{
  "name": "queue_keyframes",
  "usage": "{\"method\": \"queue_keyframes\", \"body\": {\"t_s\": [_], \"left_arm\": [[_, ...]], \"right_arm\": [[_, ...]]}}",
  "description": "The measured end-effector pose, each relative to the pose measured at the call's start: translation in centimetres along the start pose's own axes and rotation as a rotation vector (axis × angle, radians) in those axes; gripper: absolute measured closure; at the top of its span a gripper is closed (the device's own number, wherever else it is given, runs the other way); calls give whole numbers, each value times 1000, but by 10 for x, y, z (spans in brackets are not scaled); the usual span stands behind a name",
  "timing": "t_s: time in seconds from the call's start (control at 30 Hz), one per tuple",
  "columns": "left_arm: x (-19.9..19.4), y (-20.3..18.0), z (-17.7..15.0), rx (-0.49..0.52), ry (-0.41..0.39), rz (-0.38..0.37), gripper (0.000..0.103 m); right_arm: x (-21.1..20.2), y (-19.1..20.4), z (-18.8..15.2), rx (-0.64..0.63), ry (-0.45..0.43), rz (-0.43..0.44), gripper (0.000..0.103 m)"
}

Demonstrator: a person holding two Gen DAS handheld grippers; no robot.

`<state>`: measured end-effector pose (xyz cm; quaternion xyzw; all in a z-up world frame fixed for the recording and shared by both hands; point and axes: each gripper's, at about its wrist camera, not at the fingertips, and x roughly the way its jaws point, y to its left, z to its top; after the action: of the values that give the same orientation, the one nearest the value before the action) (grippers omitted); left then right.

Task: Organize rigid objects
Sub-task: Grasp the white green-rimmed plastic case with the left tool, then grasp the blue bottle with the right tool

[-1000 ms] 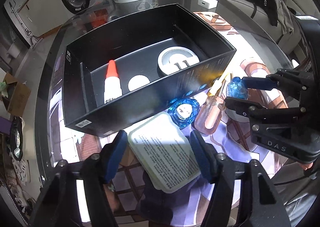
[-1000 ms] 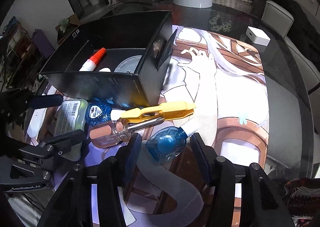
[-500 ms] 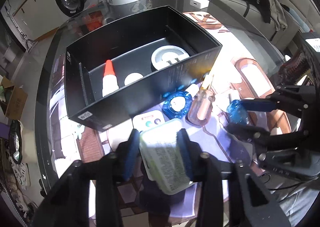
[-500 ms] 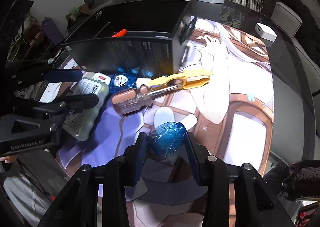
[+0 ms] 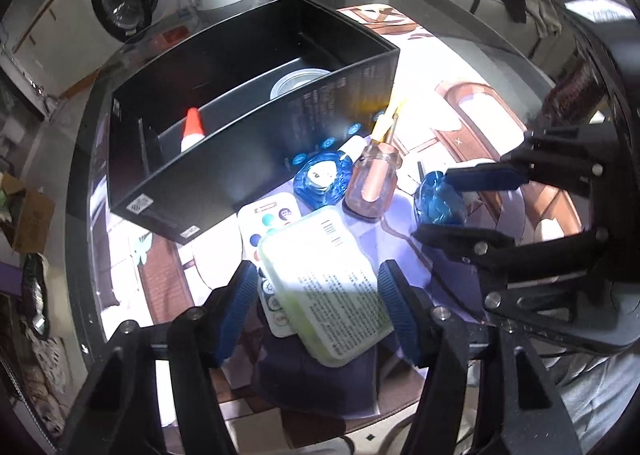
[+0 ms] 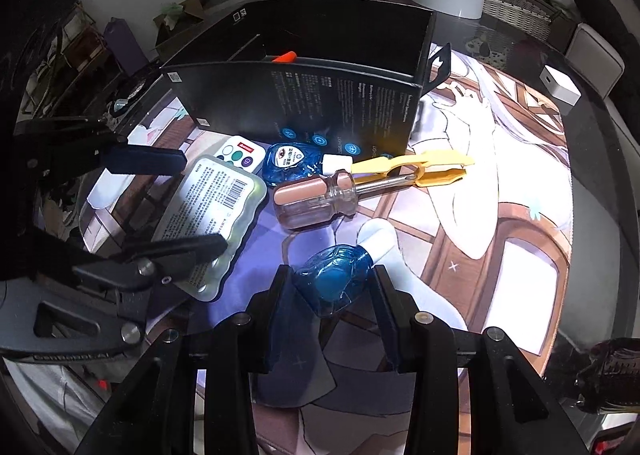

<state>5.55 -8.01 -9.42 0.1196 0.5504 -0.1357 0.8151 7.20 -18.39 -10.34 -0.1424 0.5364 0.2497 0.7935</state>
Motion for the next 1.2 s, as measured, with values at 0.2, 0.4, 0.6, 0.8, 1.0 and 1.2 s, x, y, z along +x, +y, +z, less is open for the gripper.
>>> {"method": "queue_keyframes", "body": {"t_s": [0.2, 0.4, 0.6, 0.8, 1.0, 1.2], "left_arm": [[5, -12, 2, 47, 6, 27, 38], [0, -11, 1, 64, 2, 32, 49], [-11, 5, -3, 59, -17, 46, 85], [-5, 11, -5, 42, -7, 67, 49], [5, 25, 1, 8, 1, 82, 48], [15, 34, 4, -14, 21, 40, 46]], "right_arm": [[1, -12, 2, 9, 2, 12, 63], [0, -19, 0, 7, -10, 37, 57], [-4, -27, 3, 34, -26, 54, 53], [4, -22, 8, 9, -18, 16, 53], [7, -11, 5, -18, -23, -2, 53], [7, -12, 5, -8, -26, 6, 53]]}}
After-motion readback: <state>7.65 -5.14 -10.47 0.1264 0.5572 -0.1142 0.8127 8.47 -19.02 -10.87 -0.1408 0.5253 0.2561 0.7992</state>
